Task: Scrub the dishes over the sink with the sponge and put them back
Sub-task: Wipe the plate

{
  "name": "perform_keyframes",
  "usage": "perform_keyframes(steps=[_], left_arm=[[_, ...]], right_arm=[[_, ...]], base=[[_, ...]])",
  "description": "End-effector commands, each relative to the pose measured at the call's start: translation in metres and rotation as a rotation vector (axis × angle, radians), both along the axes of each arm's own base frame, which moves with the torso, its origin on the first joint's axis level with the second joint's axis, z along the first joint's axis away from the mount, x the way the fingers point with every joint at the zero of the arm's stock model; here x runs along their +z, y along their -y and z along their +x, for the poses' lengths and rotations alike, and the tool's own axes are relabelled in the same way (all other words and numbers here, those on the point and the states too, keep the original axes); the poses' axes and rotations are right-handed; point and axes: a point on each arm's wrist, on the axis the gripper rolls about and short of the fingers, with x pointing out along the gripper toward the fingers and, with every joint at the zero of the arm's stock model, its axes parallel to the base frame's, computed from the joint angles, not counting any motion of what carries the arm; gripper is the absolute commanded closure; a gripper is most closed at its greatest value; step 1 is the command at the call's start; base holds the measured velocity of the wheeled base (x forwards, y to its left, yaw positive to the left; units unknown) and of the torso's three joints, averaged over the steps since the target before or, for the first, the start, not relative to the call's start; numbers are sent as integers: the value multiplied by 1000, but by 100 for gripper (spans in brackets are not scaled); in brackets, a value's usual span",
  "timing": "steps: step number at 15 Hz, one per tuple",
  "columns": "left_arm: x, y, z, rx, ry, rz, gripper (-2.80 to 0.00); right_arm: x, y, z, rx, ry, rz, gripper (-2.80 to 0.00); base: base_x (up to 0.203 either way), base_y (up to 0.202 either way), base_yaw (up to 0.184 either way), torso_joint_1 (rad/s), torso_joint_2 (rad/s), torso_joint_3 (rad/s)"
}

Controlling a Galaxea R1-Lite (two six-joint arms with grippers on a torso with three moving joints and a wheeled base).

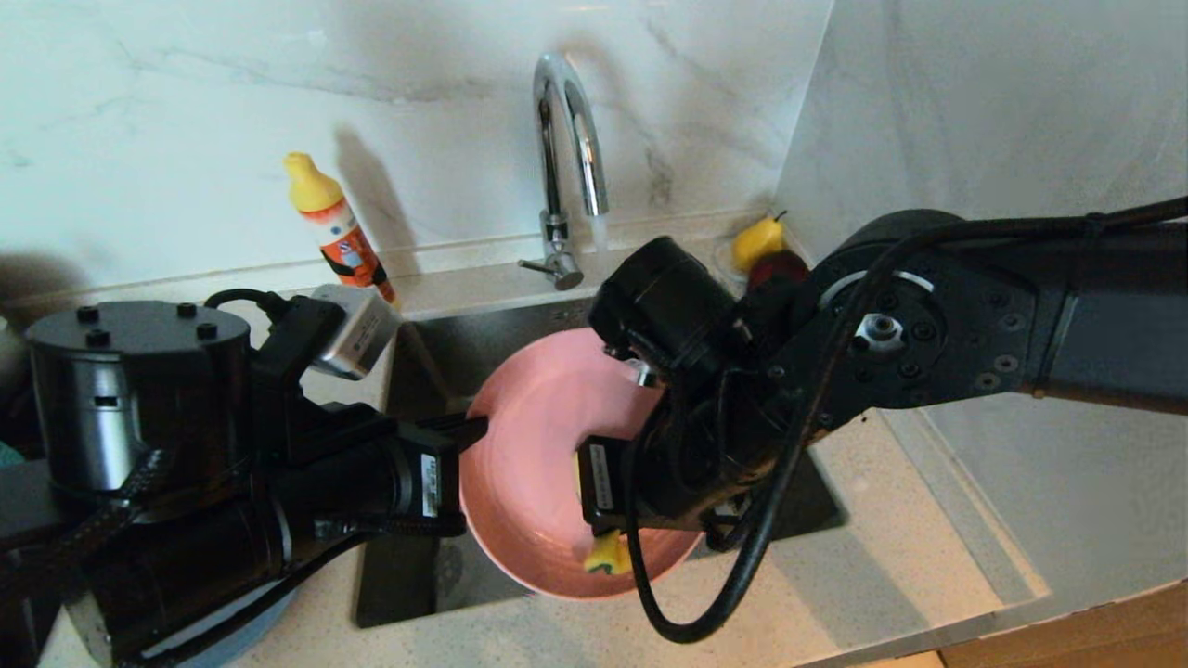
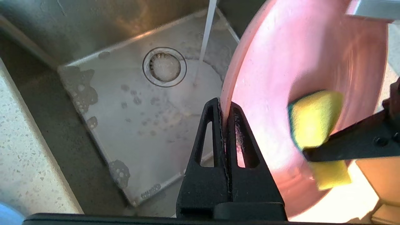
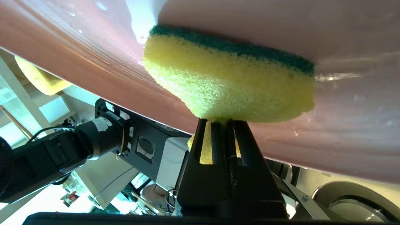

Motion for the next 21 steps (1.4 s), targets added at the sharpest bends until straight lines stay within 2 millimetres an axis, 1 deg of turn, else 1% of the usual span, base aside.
perform_keyframes(steps=[1, 6, 8, 10, 13, 15, 18, 21], left_arm=[[2, -1, -1, 3, 4, -5, 0], [1, -1, -2, 3, 4, -4, 0], [0, -2, -3, 3, 1, -2, 0], [-1, -2, -3, 4, -4, -2, 0], [-3, -2, -2, 4, -9, 2, 0], [-4, -1, -1, 3, -14, 5, 0], [-4, -1, -1, 4, -13, 4, 0], [-1, -1, -1, 10, -14, -18, 0]], right_arm=[[10, 13, 3, -33, 14, 17, 0], [16, 21, 10, -83, 53, 8, 0], [22, 27, 11, -99, 71, 18, 0], [31, 29, 9, -99, 89, 39, 0], [32, 30, 8, -99, 93, 43, 0], [32, 30, 5, -93, 90, 41, 0], [30, 24, -2, -62, 78, 36, 0], [19, 13, -11, -22, 48, 7, 0]], base=[[0, 0, 0, 0, 0, 0], [0, 0, 0, 0, 0, 0], [0, 0, 0, 0, 0, 0], [0, 0, 0, 0, 0, 0], [0, 0, 0, 0, 0, 0], [0, 0, 0, 0, 0, 0], [0, 0, 0, 0, 0, 0], [0, 0, 0, 0, 0, 0]])
